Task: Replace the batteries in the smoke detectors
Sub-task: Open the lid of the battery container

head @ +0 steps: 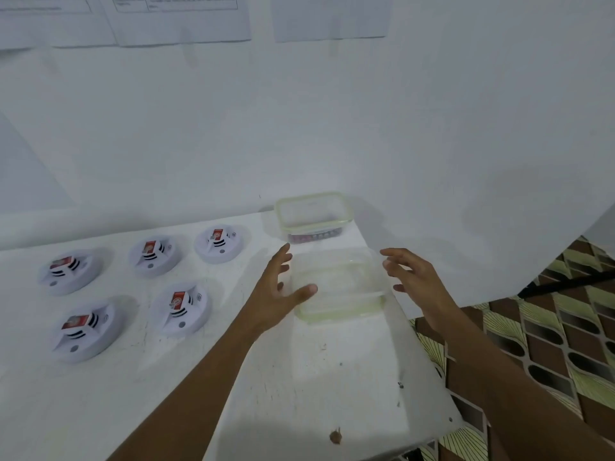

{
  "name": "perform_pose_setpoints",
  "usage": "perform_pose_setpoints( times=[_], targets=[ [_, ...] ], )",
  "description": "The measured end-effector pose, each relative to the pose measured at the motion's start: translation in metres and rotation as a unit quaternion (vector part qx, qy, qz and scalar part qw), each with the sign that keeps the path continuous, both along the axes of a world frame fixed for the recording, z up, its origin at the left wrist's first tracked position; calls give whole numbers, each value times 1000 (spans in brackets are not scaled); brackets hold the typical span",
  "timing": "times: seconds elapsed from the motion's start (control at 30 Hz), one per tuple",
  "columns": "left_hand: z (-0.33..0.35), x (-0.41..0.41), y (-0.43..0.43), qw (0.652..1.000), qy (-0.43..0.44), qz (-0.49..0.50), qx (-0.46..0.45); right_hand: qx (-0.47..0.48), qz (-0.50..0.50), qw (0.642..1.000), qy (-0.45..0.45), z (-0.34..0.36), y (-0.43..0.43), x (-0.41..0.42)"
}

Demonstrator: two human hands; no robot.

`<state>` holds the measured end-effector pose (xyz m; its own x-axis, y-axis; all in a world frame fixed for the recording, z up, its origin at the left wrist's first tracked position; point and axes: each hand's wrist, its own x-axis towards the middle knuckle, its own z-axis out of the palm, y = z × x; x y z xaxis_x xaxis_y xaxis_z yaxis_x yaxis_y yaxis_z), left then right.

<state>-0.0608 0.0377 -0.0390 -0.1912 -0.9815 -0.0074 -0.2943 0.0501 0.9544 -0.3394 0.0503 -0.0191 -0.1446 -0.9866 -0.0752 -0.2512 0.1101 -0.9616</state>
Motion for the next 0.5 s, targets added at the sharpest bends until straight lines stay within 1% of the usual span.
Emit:
perform_pose_setpoints(
  times=[0.07,0.13,0.27,0.33,0.4,0.5],
  targets=[
    [6,2,-13,999,6,35,-23,-10,-12,1000,5,7,-9,1],
    [11,4,-32,998,2,57,-27,-12,-9,1000,7,14,-24,4],
    [20,1,-71,997,-10,71,-39,-21,6,1000,21,26,-70,15],
    [22,0,-95,997,1,81,-19,-22,21,999,26,28,-97,22],
    [24,-2,-118,995,31,96,15,-14,46,998,41,26,-124,27],
    [20,-5,-139,991,27,132,9,3,76,996,46,23,-154,33]
  ],
)
